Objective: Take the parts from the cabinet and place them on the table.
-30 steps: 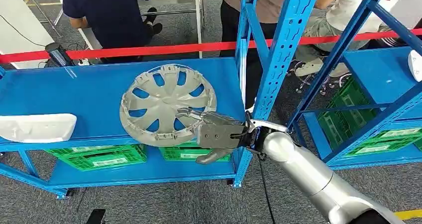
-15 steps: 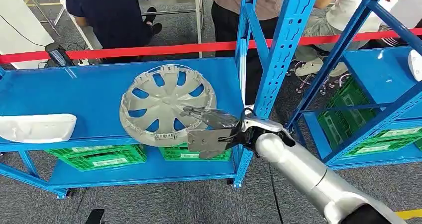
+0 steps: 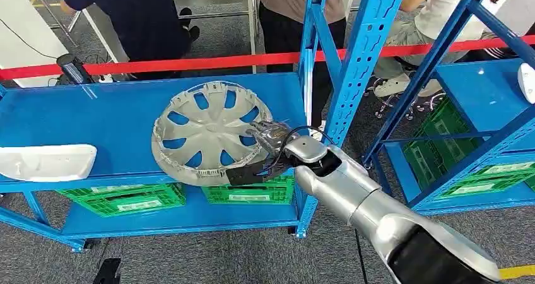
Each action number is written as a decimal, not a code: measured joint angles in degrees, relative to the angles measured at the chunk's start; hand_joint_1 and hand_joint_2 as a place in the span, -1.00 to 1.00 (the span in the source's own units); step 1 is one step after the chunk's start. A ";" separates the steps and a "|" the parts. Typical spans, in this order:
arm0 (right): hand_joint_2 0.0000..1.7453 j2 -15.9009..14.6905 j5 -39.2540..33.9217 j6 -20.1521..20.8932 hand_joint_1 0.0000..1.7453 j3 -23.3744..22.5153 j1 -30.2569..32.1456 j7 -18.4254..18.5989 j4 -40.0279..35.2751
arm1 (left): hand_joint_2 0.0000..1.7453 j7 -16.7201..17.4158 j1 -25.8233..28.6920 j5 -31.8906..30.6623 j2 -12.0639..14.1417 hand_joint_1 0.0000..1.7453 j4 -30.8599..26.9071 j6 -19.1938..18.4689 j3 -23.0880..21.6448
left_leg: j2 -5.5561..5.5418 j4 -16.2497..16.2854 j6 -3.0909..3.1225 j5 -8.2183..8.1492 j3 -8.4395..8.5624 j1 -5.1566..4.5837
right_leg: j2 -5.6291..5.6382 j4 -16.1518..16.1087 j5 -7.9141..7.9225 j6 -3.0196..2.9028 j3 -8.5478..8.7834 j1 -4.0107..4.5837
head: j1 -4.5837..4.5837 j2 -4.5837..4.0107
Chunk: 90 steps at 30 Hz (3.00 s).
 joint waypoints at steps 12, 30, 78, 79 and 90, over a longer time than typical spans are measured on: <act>1.00 3.21 -0.09 -0.96 -1.00 -3.19 0.63 -7.17 4.50 | -1.00 0.70 -0.20 0.04 -0.02 -1.00 0.02 1.90 -2.64 | 0.00 0.01 0.00 -0.01 0.01 -0.02 | 0.00 -0.03 0.00 0.00 -0.02 -0.02 | 0.00 0.00; 1.00 4.09 -2.41 -4.41 -1.00 -8.63 4.71 -14.23 3.89 | -1.00 1.42 -0.22 -0.28 0.09 -1.00 -0.39 2.08 -4.94 | 0.04 0.01 0.00 -0.01 -0.01 -0.02 | 0.02 -0.02 0.00 0.00 -0.02 -0.02 | -0.02 0.00; 1.00 8.24 0.15 9.60 -1.00 -4.70 2.61 -4.04 12.06 | -1.00 1.44 1.72 -5.27 -1.14 -1.00 -6.64 -1.38 -0.63 | -0.03 -0.01 -0.01 -0.01 0.64 -0.12 | -0.03 -0.06 -0.02 -0.01 0.61 -0.06 | 0.00 0.00; 1.00 8.24 0.15 9.62 -1.00 -4.68 2.55 -3.91 12.06 | -1.00 1.46 1.70 -5.25 -1.07 -1.00 -6.58 -1.38 -0.76 | -0.03 -0.01 -0.01 -0.01 0.66 -0.12 | -0.03 -0.06 -0.02 -0.01 0.63 -0.06 | 0.00 0.00; 1.00 8.13 0.20 5.81 -1.00 -4.63 2.81 -5.84 12.19 | -1.00 1.55 1.75 -3.69 -0.63 -1.00 -6.32 -0.68 -0.96 | 0.00 -0.01 -0.01 -0.01 0.69 -0.12 | -0.03 -0.05 -0.02 -0.01 0.68 -0.06 | 0.00 0.00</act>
